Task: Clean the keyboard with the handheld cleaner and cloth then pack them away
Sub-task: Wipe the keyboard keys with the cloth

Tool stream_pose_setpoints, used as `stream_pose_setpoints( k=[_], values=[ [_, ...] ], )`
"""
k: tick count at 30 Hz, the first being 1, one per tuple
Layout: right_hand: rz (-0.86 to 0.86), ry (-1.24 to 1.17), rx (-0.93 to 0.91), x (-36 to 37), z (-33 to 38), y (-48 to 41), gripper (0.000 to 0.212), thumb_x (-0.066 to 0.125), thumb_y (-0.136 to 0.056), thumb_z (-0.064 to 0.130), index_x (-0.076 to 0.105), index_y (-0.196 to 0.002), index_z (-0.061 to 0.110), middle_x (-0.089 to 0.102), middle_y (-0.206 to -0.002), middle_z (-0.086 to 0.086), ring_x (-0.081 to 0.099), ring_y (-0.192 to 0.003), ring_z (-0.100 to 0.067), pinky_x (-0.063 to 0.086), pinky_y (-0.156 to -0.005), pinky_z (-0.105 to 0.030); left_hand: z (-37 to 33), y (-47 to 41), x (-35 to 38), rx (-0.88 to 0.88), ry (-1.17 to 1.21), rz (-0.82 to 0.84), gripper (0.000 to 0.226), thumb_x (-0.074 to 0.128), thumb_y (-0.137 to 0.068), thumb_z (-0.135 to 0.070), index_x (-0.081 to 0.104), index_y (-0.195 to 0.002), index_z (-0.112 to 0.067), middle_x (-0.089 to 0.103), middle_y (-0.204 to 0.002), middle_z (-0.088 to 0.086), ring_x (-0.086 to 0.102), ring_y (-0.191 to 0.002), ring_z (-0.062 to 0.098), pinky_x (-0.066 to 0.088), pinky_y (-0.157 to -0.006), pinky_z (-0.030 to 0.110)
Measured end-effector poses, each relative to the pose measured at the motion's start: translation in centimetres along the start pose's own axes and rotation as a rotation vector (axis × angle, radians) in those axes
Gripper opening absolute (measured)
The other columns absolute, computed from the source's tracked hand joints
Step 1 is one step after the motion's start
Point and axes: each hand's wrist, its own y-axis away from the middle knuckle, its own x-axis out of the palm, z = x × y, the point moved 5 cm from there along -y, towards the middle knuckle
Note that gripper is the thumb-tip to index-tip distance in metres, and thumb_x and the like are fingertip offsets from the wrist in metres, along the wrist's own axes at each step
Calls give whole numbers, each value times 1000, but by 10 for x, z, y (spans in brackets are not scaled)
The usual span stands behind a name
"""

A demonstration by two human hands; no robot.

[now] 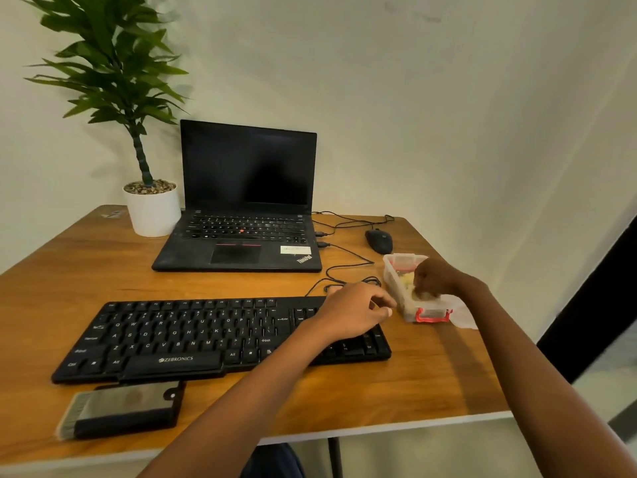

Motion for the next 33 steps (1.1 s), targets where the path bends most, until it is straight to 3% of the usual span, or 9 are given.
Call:
stream_pose_setpoints(
  k=[3,7,13,17,20,23,28,30,33],
  values=[
    [-222,-253,-56,-31,-8,6,20,59,-84,9,50,-67,13,52,-73,-2,50,-78,-22,38,-60,-23,6,-4,-3,-7,69,-30,20,56,-91,-30,67,-107,-29,65,-109,-13,58,-100,6,35,-102,48],
    [-418,-647,-49,-63,-18,5,14,50,-86,7,49,-72,9,53,-77,-9,49,-74,-25,44,-68,-35,6,-10,-9,-24,116,-117,18,57,-90,-28,68,-105,-29,65,-109,-12,58,-99,8,40,-98,49],
    [-613,-1056,-59,-110,4,21,21,50,-87,14,45,-67,19,50,-70,-5,43,-62,-18,39,-55,-27,0,-16,-21,-11,250,-231,26,54,-90,-17,66,-113,-20,66,-112,-6,60,-100,10,50,-86,32],
    [-529,-1320,-178,-118,38,40,21,47,-88,10,46,-68,16,45,-65,-3,42,-57,-15,38,-49,-22,-3,-15,-43,-29,403,-403,34,55,-92,-20,57,-126,-17,59,-115,0,55,-97,10,45,-80,27],
    [-301,-1674,-207,-102,62,46,7,52,-81,7,57,-86,8,55,-76,-8,52,-68,-19,46,-61,-27,9,-14,-58,-139,614,-406,77,61,-82,-51,31,-145,-18,44,-138,2,47,-121,15,39,-103,38],
    [-6,-1861,-122,-73,88,53,17,56,-76,13,60,-92,9,62,-84,-7,62,-76,-19,54,-72,-29,18,-4,-70,-185,805,-367,104,66,-66,-68,20,-148,-22,22,-153,-6,32,-135,14,32,-110,44],
    [108,-1945,-18,-14,122,72,21,42,-96,18,60,-97,7,72,-72,-6,70,-67,-19,57,-53,-30,29,13,-81,-147,985,-345,27,62,-86,-36,59,-107,-19,66,-106,-3,62,-100,14,54,-77,23],
    [50,-2017,81,11,127,76,19,46,-95,21,61,-101,10,72,-73,-5,67,-79,-19,57,-54,-32,38,17,-85,-188,917,-431,16,61,-89,-33,59,-100,-22,65,-102,-4,61,-98,17,53,-76,27],
    [214,-2163,208,38,144,86,27,57,-88,35,60,-105,14,70,-86,-14,62,-91,-31,55,-65,-46,52,20,-88,-283,833,-479,23,55,-93,-29,56,-113,-18,61,-111,1,58,-101,19,49,-74,28]
  ],
)
